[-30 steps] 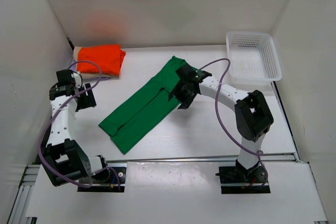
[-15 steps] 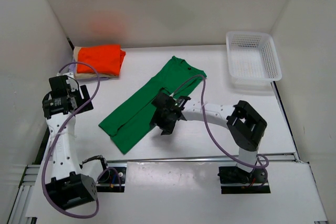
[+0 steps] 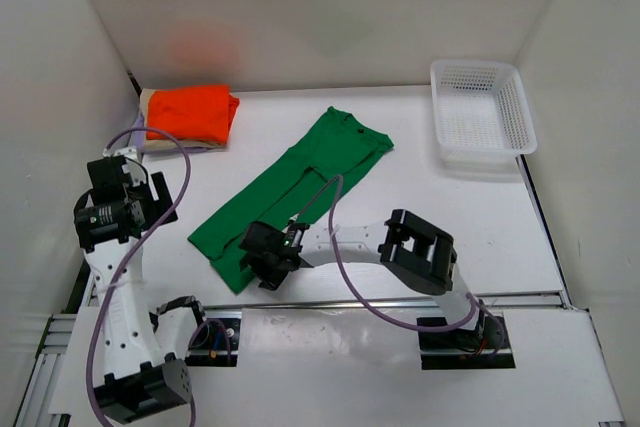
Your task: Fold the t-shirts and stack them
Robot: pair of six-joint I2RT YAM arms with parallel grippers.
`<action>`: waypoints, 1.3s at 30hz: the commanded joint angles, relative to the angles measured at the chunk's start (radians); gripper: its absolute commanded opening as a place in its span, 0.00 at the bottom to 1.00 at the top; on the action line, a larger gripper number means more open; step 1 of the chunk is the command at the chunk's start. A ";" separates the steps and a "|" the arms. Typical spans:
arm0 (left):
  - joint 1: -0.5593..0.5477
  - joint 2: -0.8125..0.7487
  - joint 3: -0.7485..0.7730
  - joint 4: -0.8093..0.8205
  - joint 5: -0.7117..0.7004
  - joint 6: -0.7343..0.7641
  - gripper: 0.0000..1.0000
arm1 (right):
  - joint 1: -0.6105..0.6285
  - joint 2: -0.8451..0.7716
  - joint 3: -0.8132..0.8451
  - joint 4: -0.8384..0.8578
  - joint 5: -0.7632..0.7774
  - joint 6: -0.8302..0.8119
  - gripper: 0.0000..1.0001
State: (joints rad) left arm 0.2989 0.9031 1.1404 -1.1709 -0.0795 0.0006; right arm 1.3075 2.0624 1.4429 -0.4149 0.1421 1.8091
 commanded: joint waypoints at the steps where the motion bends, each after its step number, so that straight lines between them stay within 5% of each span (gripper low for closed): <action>1: 0.003 -0.067 0.038 -0.036 -0.025 -0.001 0.93 | 0.001 0.036 0.065 -0.019 0.097 0.093 0.65; 7: 0.003 -0.121 0.002 -0.047 -0.045 -0.001 0.96 | 0.001 0.083 0.071 -0.056 0.074 0.128 0.63; 15: 0.003 -0.130 0.010 -0.047 -0.006 -0.001 1.00 | -0.020 0.123 0.039 -0.056 0.013 0.138 0.11; 18: 0.003 -0.130 0.010 -0.010 0.041 -0.001 1.00 | -0.030 0.079 -0.053 -0.056 0.004 0.096 0.00; 22: 0.003 -0.151 -0.040 0.086 0.086 -0.001 0.99 | -0.068 -0.079 -0.244 -0.056 0.004 -0.057 0.00; 30: 0.003 0.015 0.024 0.096 0.482 -0.001 0.99 | -0.146 -0.469 -0.757 0.034 -0.027 -0.321 0.00; 34: -0.156 0.253 0.094 0.062 0.397 -0.001 0.91 | -0.155 -0.628 -0.901 0.034 0.005 -0.384 0.00; 39: -0.444 0.359 0.125 0.128 0.261 -0.001 0.93 | -0.142 -0.725 -0.802 -0.109 0.060 -0.580 0.49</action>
State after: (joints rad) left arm -0.0307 1.2770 1.2240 -1.0698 0.2344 -0.0010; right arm 1.1530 1.3457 0.6052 -0.3206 0.1146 1.4136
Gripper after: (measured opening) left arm 0.920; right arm 0.443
